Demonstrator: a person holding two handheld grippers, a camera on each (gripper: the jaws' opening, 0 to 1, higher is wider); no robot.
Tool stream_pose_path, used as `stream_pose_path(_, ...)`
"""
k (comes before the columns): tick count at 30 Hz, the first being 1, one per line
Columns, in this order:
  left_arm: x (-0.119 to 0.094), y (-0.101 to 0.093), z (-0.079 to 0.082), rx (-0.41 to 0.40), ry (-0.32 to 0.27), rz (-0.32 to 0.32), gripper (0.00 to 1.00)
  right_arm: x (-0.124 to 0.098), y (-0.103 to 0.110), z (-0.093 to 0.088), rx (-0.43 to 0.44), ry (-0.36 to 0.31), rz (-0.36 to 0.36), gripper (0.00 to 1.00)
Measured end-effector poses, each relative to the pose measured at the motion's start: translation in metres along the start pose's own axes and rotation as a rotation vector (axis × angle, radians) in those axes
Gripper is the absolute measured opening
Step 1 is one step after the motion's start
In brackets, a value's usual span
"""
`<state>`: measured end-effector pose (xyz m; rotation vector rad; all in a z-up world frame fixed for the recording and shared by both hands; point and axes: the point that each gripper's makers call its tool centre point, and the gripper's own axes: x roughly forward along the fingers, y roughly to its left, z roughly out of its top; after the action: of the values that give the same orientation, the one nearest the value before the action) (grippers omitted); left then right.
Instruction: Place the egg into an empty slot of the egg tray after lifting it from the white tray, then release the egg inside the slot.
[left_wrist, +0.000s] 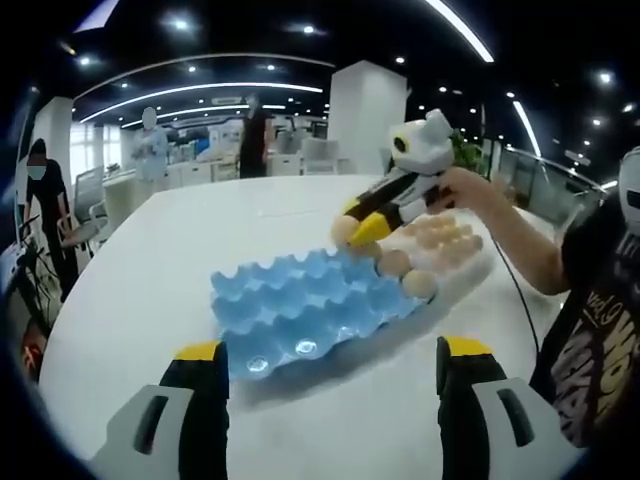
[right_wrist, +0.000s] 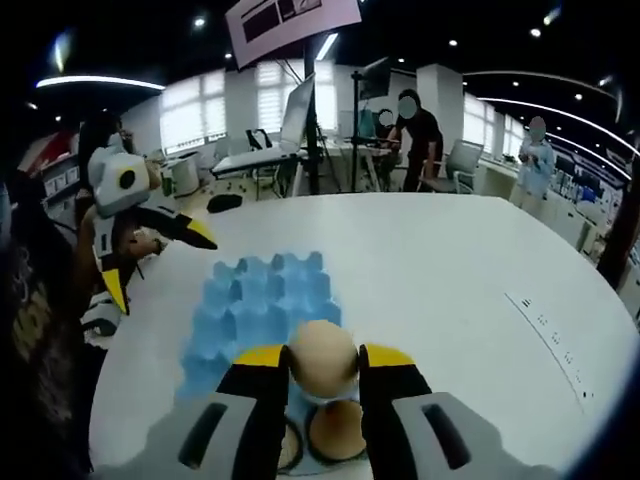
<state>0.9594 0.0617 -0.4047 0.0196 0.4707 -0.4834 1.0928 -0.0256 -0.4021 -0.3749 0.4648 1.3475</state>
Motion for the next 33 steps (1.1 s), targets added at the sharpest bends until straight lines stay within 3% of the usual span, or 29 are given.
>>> stream_pose_path(13, -0.002, 0.001, -0.001, -0.004, -0.001, 0.002, 0.87, 0.015, 0.005, -0.019, 0.003, 0.08, 0.011, 0.29)
stream_pose_path(20, -0.004, 0.003, 0.0, -0.003, -0.006, 0.007, 0.87, 0.014, 0.005, -0.018, 0.02, 0.084, 0.012, 0.29)
stream_pose_path(23, -0.004, 0.002, -0.001, -0.004, -0.004, 0.005, 0.87, 0.013, 0.004, -0.023, 0.001, 0.116, 0.001, 0.27)
stream_pose_path(33, -0.001, 0.001, 0.0, -0.004, -0.003, 0.0, 0.87, 0.009, 0.008, -0.016, -0.018, 0.082, 0.011, 0.27)
